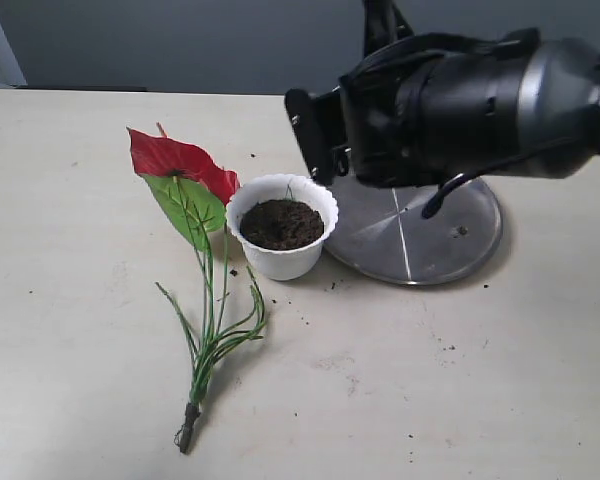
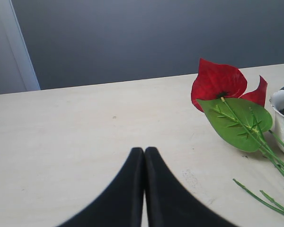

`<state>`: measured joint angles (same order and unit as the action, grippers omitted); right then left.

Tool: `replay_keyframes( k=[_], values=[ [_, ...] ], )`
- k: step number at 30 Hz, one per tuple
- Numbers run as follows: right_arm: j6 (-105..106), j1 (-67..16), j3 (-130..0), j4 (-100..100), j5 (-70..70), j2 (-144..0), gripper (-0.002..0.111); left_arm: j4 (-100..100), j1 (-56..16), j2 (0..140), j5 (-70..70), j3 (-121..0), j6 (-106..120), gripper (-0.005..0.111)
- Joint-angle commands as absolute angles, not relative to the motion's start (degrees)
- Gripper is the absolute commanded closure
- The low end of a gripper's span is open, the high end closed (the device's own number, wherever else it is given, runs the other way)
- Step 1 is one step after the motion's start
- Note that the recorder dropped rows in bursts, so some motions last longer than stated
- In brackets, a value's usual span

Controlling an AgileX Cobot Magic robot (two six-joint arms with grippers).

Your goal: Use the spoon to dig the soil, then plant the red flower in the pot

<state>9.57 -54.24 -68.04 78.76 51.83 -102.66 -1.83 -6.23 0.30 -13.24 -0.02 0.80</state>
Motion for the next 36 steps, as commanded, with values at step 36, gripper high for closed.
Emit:
replay_keyframes(
  k=[36],
  values=[
    [21.88, -63.97, -68.47, 95.80, 55.64, -119.65, 0.109, -2.25, -6.39, 0.00, -13.28, 0.00, 0.58, 0.106]
  ],
)
